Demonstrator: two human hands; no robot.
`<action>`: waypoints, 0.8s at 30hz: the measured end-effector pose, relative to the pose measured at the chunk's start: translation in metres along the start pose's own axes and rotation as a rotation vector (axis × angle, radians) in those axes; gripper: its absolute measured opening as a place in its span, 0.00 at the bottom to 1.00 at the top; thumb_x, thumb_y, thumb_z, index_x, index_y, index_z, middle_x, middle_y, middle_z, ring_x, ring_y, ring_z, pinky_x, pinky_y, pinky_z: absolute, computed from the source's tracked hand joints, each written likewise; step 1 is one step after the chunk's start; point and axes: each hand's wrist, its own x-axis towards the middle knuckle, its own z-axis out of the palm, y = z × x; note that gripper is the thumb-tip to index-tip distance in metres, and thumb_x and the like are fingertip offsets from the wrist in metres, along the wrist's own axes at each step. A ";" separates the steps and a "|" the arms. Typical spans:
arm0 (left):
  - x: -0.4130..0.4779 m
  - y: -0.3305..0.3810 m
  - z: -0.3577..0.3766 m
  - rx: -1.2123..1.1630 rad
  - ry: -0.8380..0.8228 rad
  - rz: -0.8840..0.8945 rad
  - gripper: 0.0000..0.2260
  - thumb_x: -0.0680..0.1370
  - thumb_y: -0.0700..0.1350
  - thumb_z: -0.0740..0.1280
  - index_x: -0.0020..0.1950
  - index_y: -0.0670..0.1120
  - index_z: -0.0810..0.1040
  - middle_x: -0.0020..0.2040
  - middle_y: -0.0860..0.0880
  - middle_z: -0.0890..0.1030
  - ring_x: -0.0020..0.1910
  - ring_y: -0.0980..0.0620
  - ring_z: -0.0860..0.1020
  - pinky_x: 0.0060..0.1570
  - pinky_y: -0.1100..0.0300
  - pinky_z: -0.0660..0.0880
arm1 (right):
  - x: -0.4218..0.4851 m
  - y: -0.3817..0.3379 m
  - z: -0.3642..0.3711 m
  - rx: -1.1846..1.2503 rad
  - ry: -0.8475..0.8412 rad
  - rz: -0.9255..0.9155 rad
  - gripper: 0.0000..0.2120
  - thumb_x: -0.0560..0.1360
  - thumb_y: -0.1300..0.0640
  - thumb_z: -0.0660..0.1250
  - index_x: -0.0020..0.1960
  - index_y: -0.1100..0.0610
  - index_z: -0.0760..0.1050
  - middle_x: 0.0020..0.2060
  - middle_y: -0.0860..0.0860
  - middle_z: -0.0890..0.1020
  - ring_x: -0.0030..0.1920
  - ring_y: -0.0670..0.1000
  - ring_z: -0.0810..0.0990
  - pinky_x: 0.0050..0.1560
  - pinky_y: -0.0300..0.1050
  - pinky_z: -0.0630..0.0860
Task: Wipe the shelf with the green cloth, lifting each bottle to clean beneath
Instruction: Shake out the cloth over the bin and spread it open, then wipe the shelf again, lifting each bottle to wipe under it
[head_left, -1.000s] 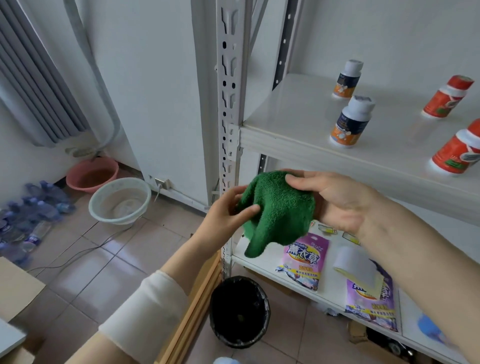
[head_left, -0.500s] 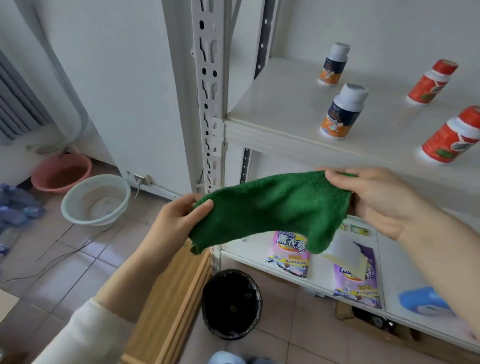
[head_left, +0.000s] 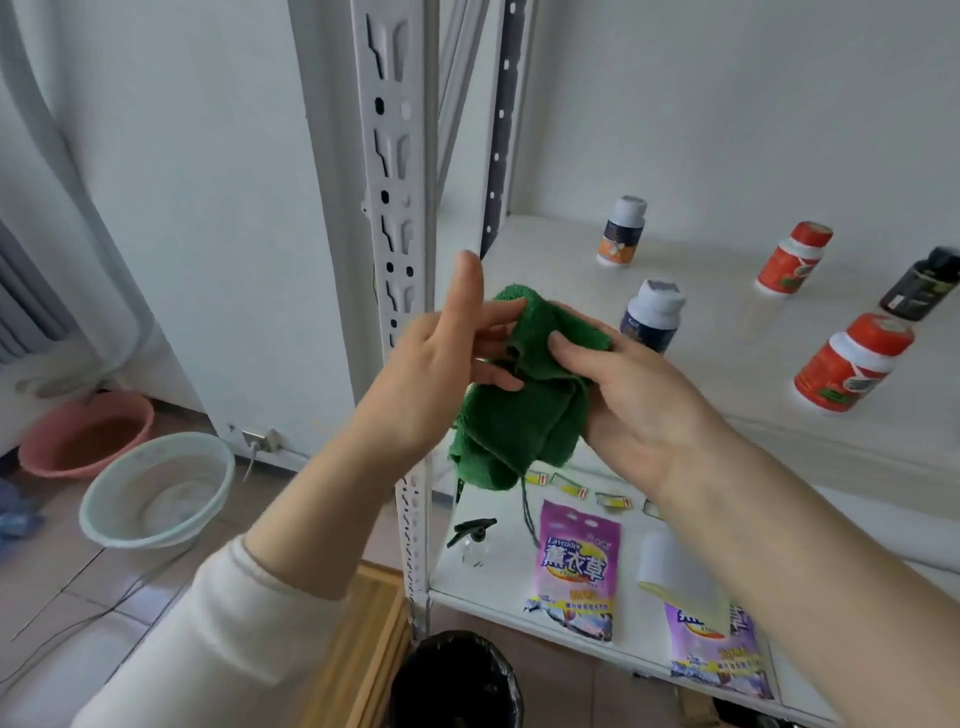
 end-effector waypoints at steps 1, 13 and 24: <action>0.016 0.006 -0.002 0.027 -0.026 0.016 0.30 0.71 0.67 0.46 0.51 0.52 0.80 0.50 0.48 0.83 0.45 0.53 0.82 0.49 0.57 0.77 | 0.011 -0.009 0.002 0.042 0.002 0.022 0.17 0.77 0.68 0.55 0.65 0.65 0.68 0.57 0.63 0.77 0.53 0.58 0.77 0.53 0.48 0.75; 0.102 -0.089 0.024 1.208 -0.297 0.161 0.21 0.80 0.53 0.52 0.73 0.52 0.59 0.76 0.53 0.54 0.75 0.52 0.49 0.72 0.56 0.44 | 0.082 -0.128 -0.055 -1.215 -0.020 -0.218 0.13 0.74 0.53 0.66 0.57 0.53 0.76 0.56 0.48 0.79 0.57 0.47 0.77 0.59 0.40 0.71; 0.160 -0.072 0.045 0.975 0.057 -0.048 0.18 0.79 0.53 0.55 0.68 0.52 0.66 0.70 0.52 0.67 0.68 0.54 0.66 0.65 0.59 0.63 | 0.173 -0.151 -0.079 -1.764 -0.502 -0.243 0.21 0.75 0.44 0.59 0.67 0.47 0.68 0.65 0.43 0.72 0.62 0.45 0.73 0.61 0.40 0.67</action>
